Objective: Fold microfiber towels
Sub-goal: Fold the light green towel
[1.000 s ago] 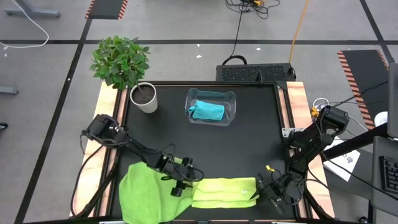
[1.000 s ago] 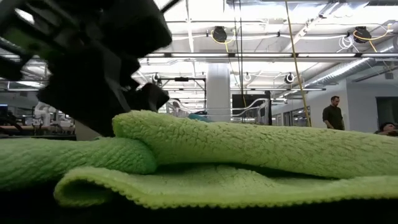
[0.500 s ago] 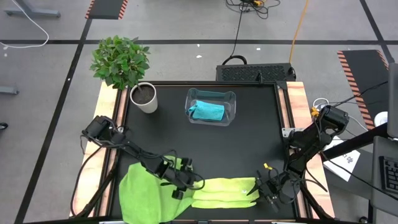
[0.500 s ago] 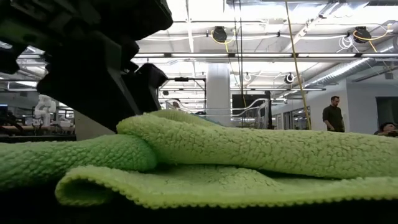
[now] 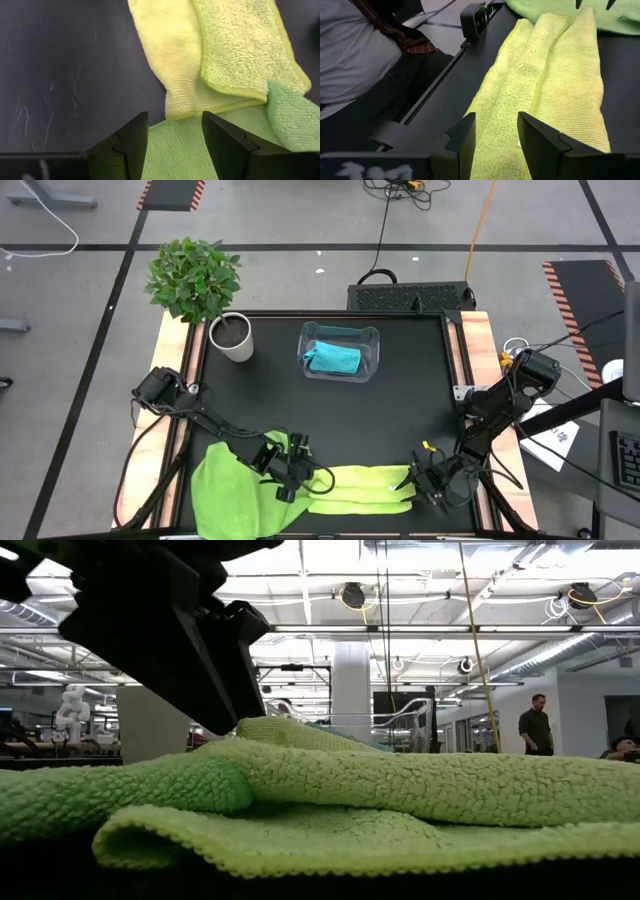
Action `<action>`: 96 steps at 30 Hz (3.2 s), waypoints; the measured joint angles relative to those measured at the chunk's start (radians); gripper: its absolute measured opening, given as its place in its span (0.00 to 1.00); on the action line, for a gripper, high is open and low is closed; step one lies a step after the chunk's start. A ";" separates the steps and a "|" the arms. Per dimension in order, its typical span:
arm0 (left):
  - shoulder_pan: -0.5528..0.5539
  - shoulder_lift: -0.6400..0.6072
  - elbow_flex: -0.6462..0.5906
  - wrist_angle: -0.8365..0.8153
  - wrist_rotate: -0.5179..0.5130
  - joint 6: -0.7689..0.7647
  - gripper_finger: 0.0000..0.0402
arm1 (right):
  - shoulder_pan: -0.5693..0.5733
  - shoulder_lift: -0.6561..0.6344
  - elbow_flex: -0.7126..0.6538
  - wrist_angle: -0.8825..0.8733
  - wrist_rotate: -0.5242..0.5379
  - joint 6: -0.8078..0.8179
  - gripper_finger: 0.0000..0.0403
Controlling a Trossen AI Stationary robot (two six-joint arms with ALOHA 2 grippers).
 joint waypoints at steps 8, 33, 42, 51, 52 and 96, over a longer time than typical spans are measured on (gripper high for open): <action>-0.014 -0.007 0.001 -0.012 0.001 -0.013 0.47 | 0.000 0.000 0.000 -0.002 0.000 -0.001 0.34; -0.052 -0.043 -0.136 0.369 0.077 -0.183 0.47 | -0.039 0.000 -0.001 -0.059 0.026 0.001 0.34; -0.053 -0.042 -0.254 0.581 0.075 -0.261 0.47 | -0.038 0.000 -0.001 -0.059 0.026 -0.012 0.34; -0.087 -0.042 -0.259 0.598 0.026 -0.267 0.47 | -0.038 0.000 -0.001 -0.050 0.026 -0.007 0.34; -0.092 -0.042 -0.259 0.597 0.012 -0.269 0.47 | -0.038 0.000 -0.001 -0.049 0.026 -0.009 0.34; -0.111 0.083 -0.262 0.777 0.139 -0.201 0.47 | -0.045 0.000 0.000 -0.002 0.047 -0.045 0.34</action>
